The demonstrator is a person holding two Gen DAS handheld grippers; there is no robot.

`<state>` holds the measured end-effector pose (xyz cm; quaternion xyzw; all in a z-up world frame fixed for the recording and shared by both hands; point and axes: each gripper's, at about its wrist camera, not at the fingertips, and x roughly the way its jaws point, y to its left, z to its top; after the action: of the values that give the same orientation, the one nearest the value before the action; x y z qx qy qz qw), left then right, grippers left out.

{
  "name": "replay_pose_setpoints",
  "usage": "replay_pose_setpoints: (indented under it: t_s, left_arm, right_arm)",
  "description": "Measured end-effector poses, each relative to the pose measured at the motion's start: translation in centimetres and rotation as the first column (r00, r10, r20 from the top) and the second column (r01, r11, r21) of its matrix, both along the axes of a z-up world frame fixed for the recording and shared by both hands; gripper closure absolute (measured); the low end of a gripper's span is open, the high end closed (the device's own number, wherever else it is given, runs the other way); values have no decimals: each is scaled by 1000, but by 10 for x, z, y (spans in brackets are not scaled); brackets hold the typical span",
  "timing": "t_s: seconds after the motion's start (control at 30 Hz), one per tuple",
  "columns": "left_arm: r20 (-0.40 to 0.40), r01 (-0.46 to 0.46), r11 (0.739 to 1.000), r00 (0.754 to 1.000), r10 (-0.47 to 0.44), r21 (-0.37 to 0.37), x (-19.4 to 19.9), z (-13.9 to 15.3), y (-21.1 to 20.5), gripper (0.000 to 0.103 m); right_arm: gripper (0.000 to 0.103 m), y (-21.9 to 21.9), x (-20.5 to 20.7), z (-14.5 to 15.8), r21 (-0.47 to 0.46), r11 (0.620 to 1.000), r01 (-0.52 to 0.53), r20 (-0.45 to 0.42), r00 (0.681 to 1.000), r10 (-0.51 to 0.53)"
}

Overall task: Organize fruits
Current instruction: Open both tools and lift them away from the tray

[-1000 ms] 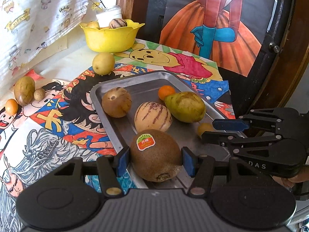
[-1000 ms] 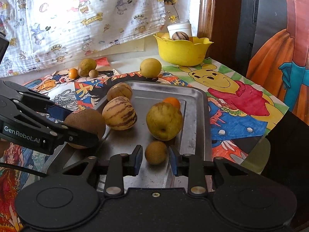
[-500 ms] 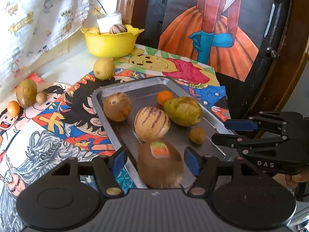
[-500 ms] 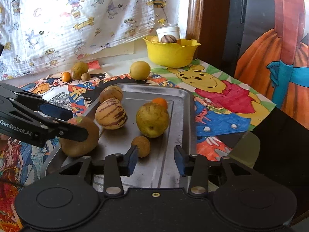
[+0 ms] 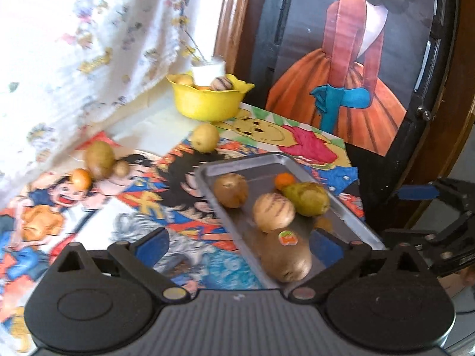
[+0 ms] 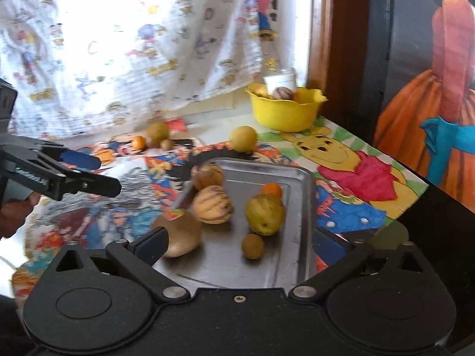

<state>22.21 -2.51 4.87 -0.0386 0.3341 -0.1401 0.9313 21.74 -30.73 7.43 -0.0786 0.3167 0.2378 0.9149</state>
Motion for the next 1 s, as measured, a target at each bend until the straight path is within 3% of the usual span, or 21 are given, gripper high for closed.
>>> replay_pose_setpoints:
  t_s: [0.3,0.53,0.8,1.0]
  left_arm:
    - [-6,-92,985,996,94,148,-28,5,55,0]
    - [20,-169,957,985,169,236,-40,11,100,0]
    - [131,-192,933,979,159,303,-44,15,131,0]
    - [163,-158,916,981,104,368,-39,17,140,0]
  right_arm:
    - [1,29,-17,23,-50,991,-126,-46,991,123]
    - [1,64,-16,41,-85,968,-238,-12,971,238]
    - [1,101,-4,61,-82,940,-333,30,941,336]
    - [1,127,14,76,-111,921,-374,89,919,384]
